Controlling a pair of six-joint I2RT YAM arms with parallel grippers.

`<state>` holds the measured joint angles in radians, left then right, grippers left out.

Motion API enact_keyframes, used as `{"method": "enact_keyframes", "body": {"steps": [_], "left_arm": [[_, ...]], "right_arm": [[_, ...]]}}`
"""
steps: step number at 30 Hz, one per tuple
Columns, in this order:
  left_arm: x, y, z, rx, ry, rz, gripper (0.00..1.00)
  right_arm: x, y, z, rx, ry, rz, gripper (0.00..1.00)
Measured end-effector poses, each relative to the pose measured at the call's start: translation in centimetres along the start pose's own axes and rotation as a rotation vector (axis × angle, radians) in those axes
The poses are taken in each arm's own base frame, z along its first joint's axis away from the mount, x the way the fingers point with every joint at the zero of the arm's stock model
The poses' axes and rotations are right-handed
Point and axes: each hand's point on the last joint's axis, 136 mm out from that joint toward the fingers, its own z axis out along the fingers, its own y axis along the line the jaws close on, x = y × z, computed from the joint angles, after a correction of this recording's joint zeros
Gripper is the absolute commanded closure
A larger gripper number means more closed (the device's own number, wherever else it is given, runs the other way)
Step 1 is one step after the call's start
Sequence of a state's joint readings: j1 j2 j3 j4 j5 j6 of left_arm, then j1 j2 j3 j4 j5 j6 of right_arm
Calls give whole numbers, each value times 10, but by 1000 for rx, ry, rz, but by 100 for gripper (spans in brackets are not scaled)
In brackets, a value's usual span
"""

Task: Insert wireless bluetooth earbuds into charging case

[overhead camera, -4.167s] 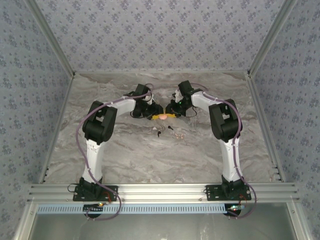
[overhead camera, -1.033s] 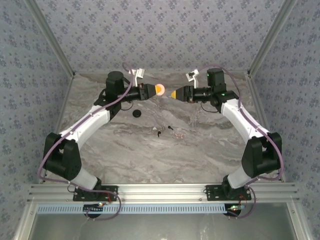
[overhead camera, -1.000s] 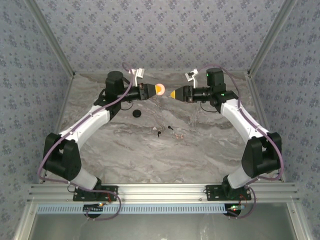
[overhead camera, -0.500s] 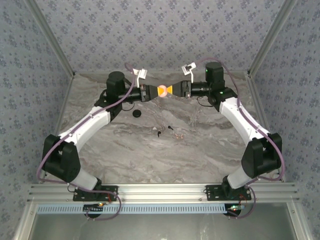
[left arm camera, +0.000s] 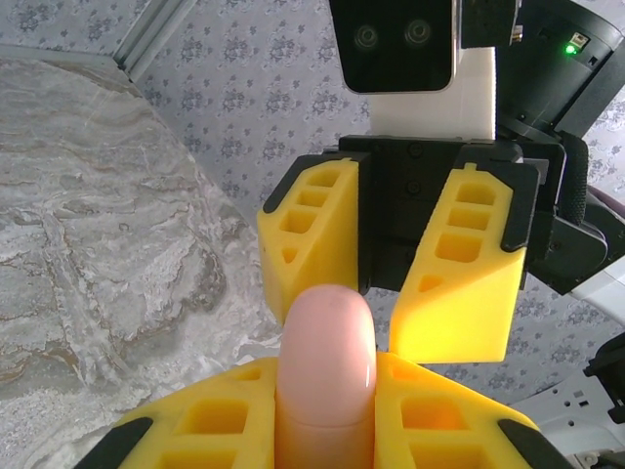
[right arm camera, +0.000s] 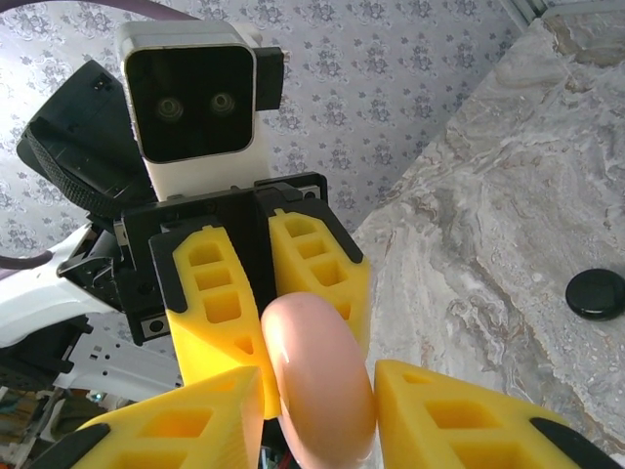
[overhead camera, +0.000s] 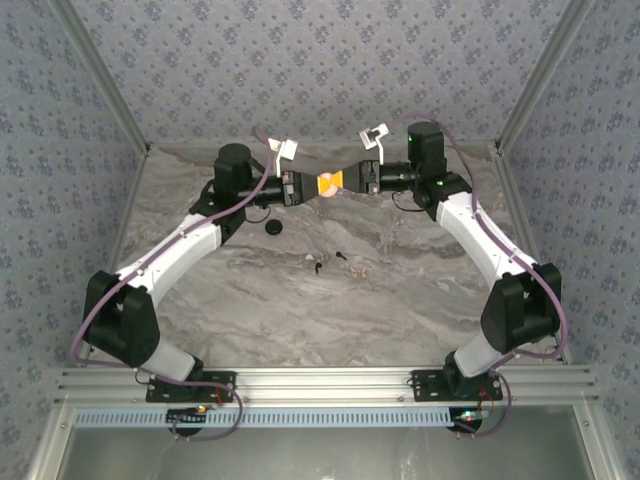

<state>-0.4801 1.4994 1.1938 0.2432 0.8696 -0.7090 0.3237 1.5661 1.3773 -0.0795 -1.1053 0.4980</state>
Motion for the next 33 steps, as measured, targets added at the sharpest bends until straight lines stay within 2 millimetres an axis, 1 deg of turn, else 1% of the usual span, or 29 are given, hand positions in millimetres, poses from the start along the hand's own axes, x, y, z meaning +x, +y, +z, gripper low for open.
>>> {"method": "enact_keyframes", "body": {"steps": [4, 8, 17, 20, 27, 30, 33], "left_arm": [[1, -1, 0, 4, 4, 4, 82], [1, 0, 0, 2, 7, 2, 82], [1, -1, 0, 3, 7, 15, 66], [4, -1, 2, 3, 15, 11, 64], [10, -5, 5, 2, 31, 9, 64], [9, -7, 3, -1, 24, 17, 68], [8, -8, 2, -9, 18, 20, 68]], "right_arm": [[1, -1, 1, -1, 5, -4, 73], [1, -1, 1, 0, 6, -6, 76], [0, -1, 0, 7, 9, -1, 78], [-1, 1, 0, 6, 8, -3, 78], [-4, 4, -1, 5, 7, -6, 78], [-2, 4, 0, 5, 11, -1, 78], [-2, 5, 0, 5, 12, -1, 78]]}}
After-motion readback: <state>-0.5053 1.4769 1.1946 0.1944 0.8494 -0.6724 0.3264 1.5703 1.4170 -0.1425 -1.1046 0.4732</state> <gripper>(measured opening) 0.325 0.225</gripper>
